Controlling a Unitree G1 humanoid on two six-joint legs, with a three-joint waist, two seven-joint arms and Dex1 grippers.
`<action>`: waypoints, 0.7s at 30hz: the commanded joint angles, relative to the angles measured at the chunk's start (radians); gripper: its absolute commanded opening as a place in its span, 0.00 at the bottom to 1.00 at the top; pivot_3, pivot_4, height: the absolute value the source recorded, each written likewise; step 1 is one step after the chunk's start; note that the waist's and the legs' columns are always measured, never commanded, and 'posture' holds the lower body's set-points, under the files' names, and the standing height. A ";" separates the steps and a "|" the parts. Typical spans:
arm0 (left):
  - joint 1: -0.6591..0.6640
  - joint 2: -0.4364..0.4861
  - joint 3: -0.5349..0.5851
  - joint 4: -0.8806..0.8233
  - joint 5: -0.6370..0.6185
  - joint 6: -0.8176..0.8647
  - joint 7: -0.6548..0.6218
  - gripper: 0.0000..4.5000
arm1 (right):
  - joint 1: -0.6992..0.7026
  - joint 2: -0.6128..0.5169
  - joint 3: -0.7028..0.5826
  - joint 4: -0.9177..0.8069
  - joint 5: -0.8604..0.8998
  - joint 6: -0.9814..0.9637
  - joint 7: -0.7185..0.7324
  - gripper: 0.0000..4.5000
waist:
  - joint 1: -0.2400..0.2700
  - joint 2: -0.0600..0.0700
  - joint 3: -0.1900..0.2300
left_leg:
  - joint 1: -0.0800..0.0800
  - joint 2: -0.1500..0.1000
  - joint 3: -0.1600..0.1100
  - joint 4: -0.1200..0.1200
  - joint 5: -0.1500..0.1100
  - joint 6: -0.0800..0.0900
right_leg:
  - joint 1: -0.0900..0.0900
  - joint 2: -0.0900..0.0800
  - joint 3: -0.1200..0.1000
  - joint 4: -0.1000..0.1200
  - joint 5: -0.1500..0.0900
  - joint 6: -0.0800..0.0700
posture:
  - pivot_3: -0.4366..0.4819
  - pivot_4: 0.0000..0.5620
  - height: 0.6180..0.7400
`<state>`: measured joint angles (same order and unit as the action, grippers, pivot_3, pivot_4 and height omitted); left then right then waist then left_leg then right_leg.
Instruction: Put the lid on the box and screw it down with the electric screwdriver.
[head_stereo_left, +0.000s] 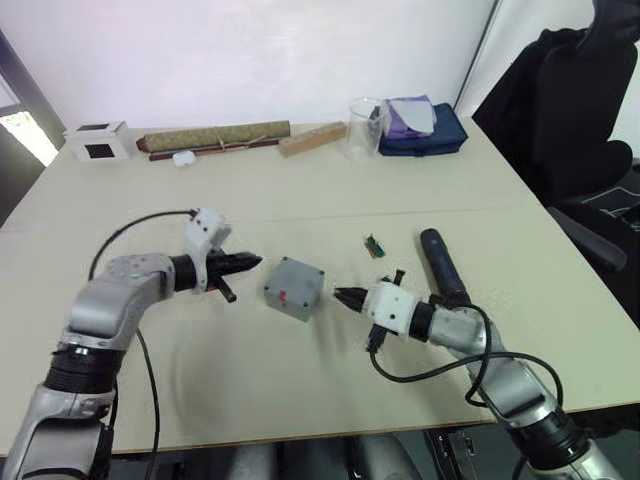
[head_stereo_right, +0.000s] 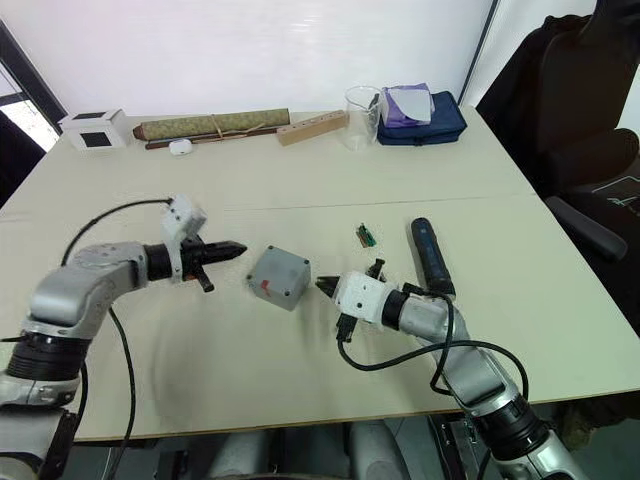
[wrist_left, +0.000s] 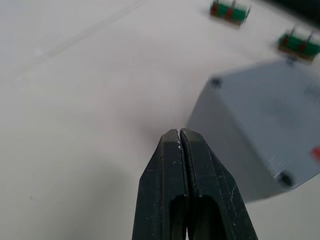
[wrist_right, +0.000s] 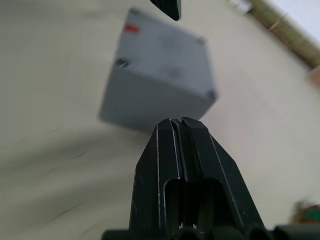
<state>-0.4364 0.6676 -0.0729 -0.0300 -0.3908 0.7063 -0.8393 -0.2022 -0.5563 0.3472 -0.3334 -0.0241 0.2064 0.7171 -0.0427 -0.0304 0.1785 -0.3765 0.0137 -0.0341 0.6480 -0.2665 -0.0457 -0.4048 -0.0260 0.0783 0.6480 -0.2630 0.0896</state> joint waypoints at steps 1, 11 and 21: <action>0.000 -0.023 -0.018 -0.008 0.035 -0.043 0.017 0.00 | -0.037 0.008 0.013 -0.044 0.006 0.055 0.033 0.01 | 0.000 0.000 0.000 | -0.001 0.000 0.000 0.000 0.000 0.000 | -0.001 0.000 0.000 0.000 0.000 0.000 | 0.48 0.27 1.00; 0.123 -0.059 0.007 -0.177 -0.024 0.054 0.042 0.00 | -0.161 0.119 0.091 0.103 -0.088 0.077 -0.005 0.01 | 0.000 0.000 0.001 | -0.001 0.001 0.000 -0.001 0.000 0.000 | -0.002 0.000 0.000 0.000 0.001 0.002 | 0.48 0.27 1.00; 0.204 -0.070 0.053 -0.370 -0.092 0.194 0.084 0.00 | -0.184 0.151 0.100 0.152 -0.088 0.041 0.033 0.01 | -0.002 0.000 0.001 | -0.002 0.001 0.000 -0.001 0.000 0.000 | -0.003 0.000 -0.001 0.000 0.001 0.002 | 0.48 0.27 1.00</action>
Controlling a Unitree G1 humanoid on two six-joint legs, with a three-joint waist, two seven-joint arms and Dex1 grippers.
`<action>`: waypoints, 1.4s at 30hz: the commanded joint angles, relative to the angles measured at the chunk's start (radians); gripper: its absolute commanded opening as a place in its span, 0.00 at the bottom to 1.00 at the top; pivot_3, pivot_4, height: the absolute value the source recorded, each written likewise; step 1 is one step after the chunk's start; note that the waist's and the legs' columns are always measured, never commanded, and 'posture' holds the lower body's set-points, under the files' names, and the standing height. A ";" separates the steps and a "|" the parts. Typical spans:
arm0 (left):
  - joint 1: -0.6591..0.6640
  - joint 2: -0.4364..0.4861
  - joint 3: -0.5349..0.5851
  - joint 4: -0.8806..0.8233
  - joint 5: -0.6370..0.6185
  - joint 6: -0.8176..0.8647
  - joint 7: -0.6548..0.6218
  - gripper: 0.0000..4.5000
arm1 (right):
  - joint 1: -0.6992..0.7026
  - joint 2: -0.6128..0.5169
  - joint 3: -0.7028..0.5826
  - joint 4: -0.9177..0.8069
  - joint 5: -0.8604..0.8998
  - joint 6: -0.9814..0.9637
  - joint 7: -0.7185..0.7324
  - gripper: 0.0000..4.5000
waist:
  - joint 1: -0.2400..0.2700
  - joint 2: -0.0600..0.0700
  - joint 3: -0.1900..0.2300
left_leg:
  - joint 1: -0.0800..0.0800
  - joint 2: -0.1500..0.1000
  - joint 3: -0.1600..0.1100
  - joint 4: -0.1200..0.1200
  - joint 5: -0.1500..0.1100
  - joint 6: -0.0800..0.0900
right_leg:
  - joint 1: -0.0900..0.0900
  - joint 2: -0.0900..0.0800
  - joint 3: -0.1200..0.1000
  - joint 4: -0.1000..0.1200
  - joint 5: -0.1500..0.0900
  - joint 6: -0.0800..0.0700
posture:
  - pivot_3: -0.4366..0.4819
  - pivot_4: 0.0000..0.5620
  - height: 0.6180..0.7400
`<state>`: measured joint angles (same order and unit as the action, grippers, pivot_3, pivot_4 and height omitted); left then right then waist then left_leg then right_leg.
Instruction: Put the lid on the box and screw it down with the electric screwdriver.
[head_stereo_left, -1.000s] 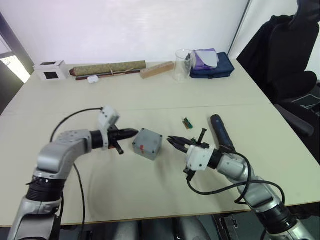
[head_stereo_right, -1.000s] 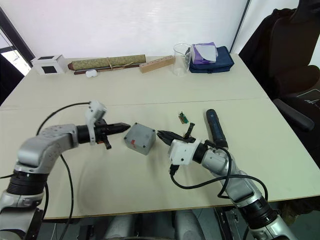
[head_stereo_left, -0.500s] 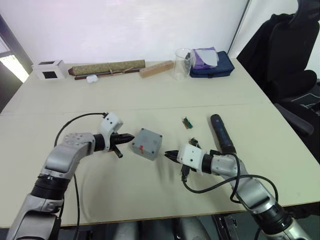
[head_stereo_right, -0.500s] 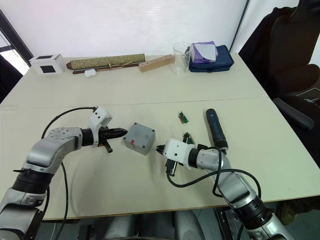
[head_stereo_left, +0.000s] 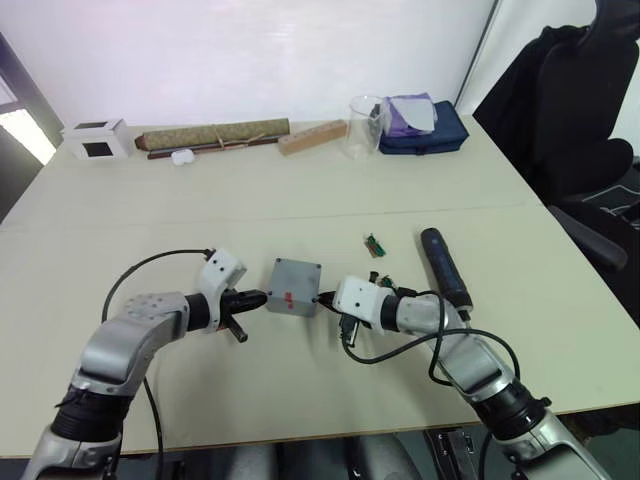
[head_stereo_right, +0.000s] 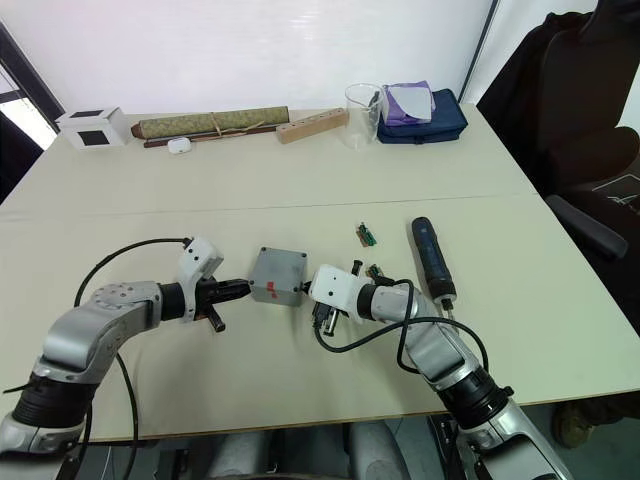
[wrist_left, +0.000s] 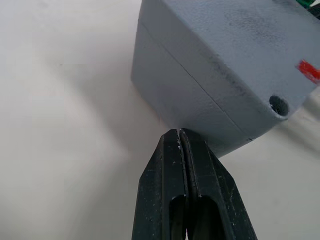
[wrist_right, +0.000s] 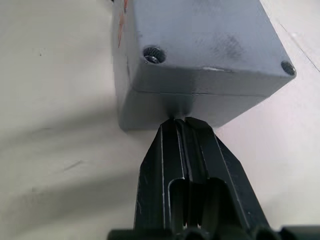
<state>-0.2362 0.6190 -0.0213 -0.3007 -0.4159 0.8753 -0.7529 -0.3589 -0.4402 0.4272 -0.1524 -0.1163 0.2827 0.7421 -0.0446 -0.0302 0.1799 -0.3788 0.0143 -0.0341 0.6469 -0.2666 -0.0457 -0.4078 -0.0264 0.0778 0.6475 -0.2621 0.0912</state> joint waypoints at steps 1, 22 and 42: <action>0.008 -0.024 0.007 -0.111 -0.073 0.037 0.002 0.00 | -0.027 0.035 0.021 -0.026 0.002 -0.037 0.010 0.01 | 0.000 0.000 0.000 | 0.000 0.000 0.000 0.000 0.000 0.000 | 0.000 0.000 0.000 0.000 0.000 0.000 | 0.48 0.27 1.00; 0.046 0.030 0.063 -0.054 -0.075 0.015 -0.037 0.00 | -0.013 -0.002 -0.020 -0.058 -0.034 -0.056 0.027 0.01 | 0.000 0.000 0.001 | 0.000 0.000 0.000 0.000 0.000 0.000 | 0.000 0.000 0.000 0.000 -0.001 -0.001 | 0.48 0.27 1.00; -0.214 0.261 0.067 -0.194 -0.313 0.043 -0.309 0.00 | 0.285 -0.086 -0.580 -0.576 0.387 0.595 -0.045 0.07 | 0.003 0.000 0.006 | -0.012 -0.001 -0.001 0.000 0.000 0.000 | -0.009 -0.002 -0.002 -0.002 0.001 0.002 | 0.48 0.27 1.00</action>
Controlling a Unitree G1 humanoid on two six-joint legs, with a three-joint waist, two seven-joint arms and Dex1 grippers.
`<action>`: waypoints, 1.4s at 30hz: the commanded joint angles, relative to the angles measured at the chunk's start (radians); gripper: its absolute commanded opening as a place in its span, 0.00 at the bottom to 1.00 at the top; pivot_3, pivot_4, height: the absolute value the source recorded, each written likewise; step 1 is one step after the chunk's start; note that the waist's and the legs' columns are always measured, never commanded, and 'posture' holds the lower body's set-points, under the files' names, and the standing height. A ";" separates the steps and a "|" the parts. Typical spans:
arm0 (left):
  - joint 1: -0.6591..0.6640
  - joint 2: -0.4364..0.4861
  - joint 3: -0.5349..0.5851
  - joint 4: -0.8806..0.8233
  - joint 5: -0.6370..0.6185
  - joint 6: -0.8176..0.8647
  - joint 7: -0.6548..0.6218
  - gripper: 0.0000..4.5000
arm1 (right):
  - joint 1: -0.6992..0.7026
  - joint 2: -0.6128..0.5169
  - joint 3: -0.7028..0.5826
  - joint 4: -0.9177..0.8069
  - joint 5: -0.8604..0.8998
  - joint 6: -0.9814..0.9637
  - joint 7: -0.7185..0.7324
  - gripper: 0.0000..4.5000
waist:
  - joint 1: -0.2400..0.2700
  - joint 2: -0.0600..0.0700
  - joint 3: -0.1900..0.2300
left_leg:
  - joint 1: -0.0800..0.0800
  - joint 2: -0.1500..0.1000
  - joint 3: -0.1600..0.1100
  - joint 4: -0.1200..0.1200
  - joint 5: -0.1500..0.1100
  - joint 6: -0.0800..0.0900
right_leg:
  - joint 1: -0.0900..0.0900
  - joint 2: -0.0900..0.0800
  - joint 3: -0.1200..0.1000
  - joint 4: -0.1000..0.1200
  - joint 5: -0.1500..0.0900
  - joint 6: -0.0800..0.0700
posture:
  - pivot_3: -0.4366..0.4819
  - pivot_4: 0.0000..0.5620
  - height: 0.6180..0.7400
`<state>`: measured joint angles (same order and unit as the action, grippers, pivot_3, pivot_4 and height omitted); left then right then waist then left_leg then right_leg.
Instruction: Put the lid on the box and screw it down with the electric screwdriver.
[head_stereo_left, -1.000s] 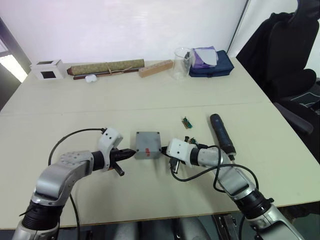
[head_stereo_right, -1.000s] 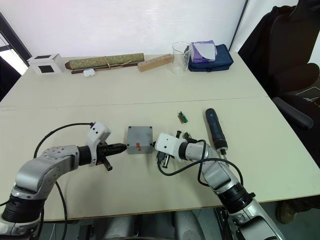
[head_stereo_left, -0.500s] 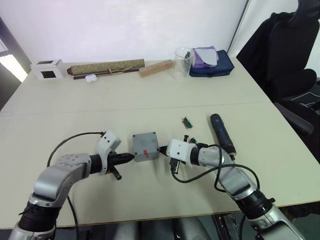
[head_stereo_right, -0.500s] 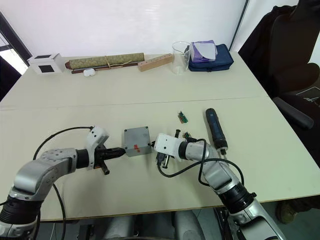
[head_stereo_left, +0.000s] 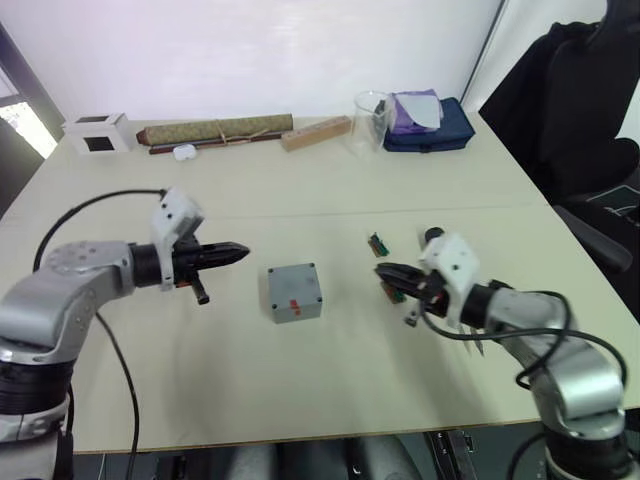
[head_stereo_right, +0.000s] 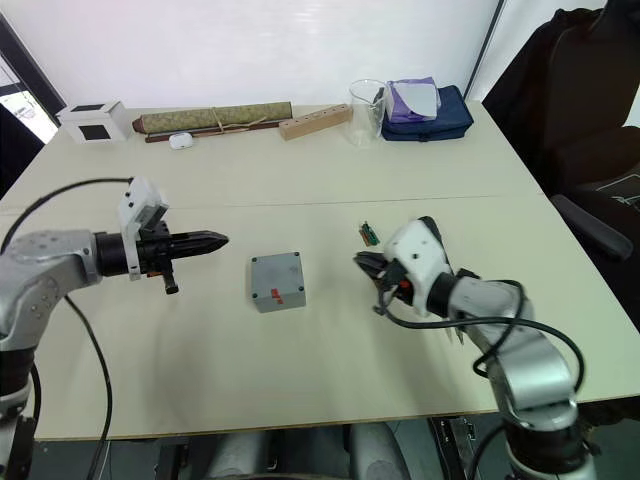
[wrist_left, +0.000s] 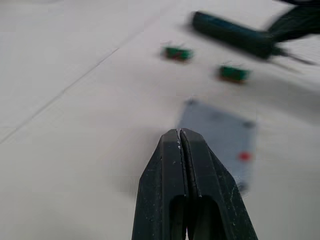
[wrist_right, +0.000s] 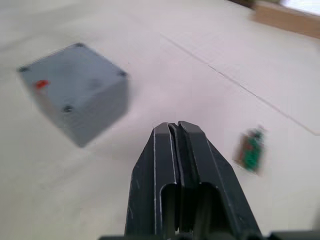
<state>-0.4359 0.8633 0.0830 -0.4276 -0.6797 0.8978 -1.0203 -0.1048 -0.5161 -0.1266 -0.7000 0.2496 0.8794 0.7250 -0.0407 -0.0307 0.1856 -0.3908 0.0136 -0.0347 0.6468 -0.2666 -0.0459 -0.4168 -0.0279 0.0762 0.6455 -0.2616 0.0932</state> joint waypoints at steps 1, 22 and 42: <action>-0.017 0.017 -0.045 -0.073 -0.052 0.021 -0.043 0.00 | 0.044 -0.018 -0.021 -0.031 0.026 -0.004 -0.027 0.15 | -0.004 0.002 0.001 | 0.000 0.000 0.001 0.000 0.000 0.000 | -0.001 0.000 0.000 0.000 0.000 0.000 | 0.48 0.27 1.00; -0.001 -0.020 -0.140 -0.064 0.011 -0.043 -0.008 0.00 | 0.011 0.037 0.090 0.190 0.005 -0.129 -0.191 0.52 | -0.004 0.002 0.001 | -0.002 0.001 0.002 0.001 0.000 0.000 | -0.004 0.003 0.003 0.003 0.000 -0.002 | 0.48 0.27 1.00; 0.008 -0.037 -0.147 -0.068 0.014 -0.046 0.031 0.00 | -0.001 0.037 0.109 0.258 0.007 -0.188 -0.224 0.01 | -0.003 0.002 0.001 | -0.002 0.001 0.002 0.001 0.000 0.000 | -0.004 0.003 0.002 0.003 0.001 0.000 | 0.48 0.27 1.00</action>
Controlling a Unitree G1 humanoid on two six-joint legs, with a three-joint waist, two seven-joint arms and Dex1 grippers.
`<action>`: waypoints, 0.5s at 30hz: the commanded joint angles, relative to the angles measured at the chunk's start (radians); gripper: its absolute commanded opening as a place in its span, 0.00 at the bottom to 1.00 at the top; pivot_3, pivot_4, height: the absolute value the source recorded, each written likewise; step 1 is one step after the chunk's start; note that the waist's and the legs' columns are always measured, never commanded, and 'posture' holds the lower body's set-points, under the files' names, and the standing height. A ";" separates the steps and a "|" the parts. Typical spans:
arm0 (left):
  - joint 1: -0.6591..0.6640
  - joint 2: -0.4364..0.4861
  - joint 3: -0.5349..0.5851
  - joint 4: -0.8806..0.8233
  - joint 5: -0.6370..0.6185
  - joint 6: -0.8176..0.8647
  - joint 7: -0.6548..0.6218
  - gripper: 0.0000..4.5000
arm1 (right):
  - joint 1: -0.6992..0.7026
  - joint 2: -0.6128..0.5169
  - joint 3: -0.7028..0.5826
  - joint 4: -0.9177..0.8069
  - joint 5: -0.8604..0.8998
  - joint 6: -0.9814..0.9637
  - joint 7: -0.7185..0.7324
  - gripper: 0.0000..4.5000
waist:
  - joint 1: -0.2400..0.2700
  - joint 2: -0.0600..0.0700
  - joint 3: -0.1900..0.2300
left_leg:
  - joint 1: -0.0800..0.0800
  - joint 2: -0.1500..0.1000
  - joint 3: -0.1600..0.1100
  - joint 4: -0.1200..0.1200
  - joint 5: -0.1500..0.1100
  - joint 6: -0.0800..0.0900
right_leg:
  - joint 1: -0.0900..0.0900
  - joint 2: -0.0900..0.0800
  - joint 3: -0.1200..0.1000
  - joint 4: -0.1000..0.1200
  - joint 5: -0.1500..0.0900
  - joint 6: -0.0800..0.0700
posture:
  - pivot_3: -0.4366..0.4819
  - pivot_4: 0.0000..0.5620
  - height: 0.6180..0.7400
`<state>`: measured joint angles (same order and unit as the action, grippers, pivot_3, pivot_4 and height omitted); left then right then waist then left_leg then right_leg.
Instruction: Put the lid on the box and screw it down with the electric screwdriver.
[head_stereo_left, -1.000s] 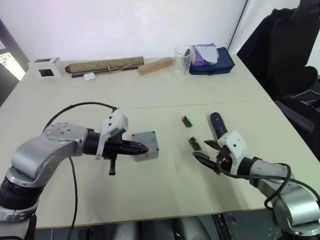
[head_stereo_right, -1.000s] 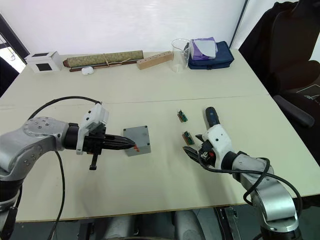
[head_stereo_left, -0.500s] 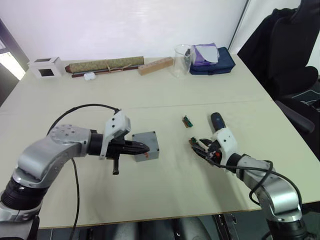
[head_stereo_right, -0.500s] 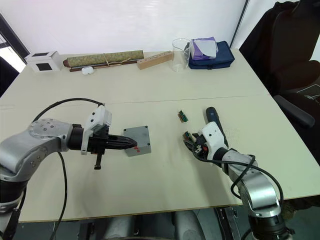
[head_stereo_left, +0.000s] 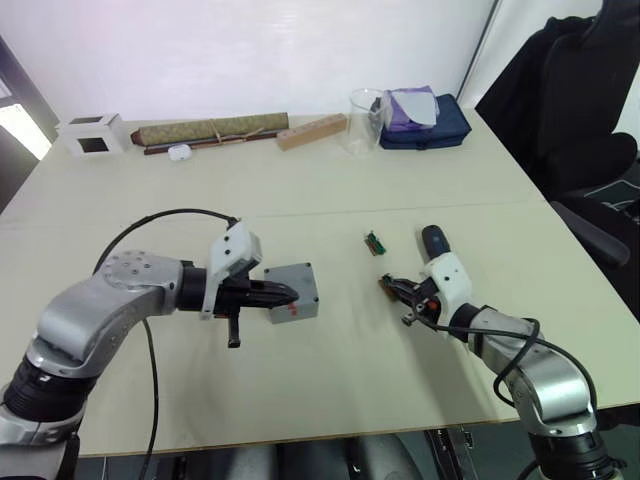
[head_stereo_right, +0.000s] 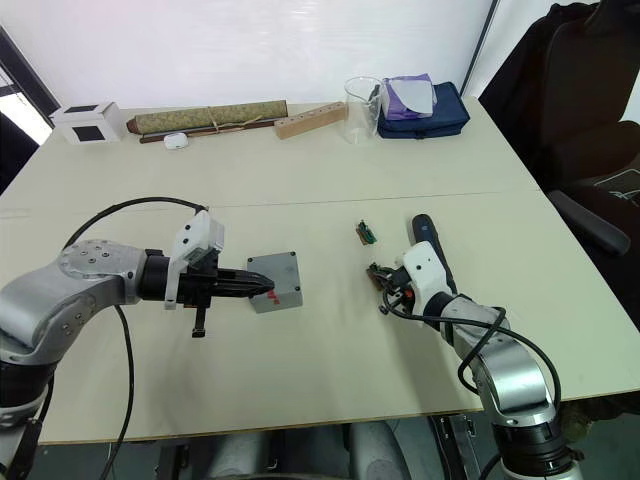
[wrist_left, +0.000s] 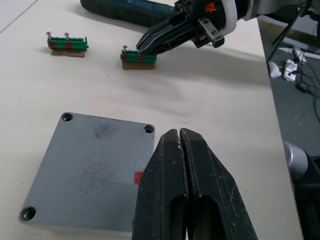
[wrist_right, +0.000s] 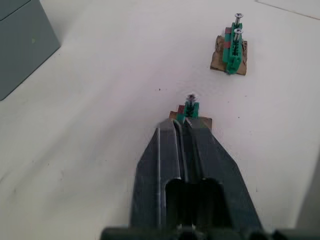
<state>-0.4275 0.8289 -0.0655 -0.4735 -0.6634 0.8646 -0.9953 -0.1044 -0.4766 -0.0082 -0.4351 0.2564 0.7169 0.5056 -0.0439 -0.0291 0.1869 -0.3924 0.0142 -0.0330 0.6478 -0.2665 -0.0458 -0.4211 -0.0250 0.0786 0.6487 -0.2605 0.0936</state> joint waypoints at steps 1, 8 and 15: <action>-0.001 -0.003 0.001 -0.022 0.001 -0.014 0.006 0.00 | 0.000 -0.002 -0.011 -0.006 -0.001 -0.027 -0.007 0.01 | 0.000 0.000 0.000 | 0.000 0.000 0.000 0.000 0.000 0.000 | 0.000 0.000 0.000 0.000 0.000 0.000 | 0.48 0.27 1.00; 0.011 0.005 0.037 0.036 -0.005 -0.014 -0.003 0.00 | 0.010 -0.020 -0.053 -0.076 0.037 0.002 -0.004 0.01 | 0.000 0.000 0.000 | 0.000 0.000 0.000 0.000 0.000 0.000 | 0.000 0.000 0.000 0.000 0.000 0.000 | 0.48 0.27 1.00; 0.009 -0.012 0.084 0.160 -0.002 -0.036 0.002 0.00 | -0.010 -0.056 -0.094 -0.172 0.087 0.073 -0.006 0.01 | 0.000 0.000 0.000 | 0.000 0.000 0.000 0.000 0.000 0.000 | 0.000 0.000 0.000 0.001 0.000 0.000 | 0.48 0.27 1.00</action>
<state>-0.4062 0.8206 -0.0195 -0.3279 -0.6626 0.8526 -0.9979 -0.0903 -0.5211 -0.0767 -0.5498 0.3205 0.7802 0.4992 -0.0436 -0.0290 0.1869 -0.3923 0.0142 -0.0331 0.6481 -0.2665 -0.0458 -0.4212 -0.0249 0.0785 0.6496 -0.2605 0.0937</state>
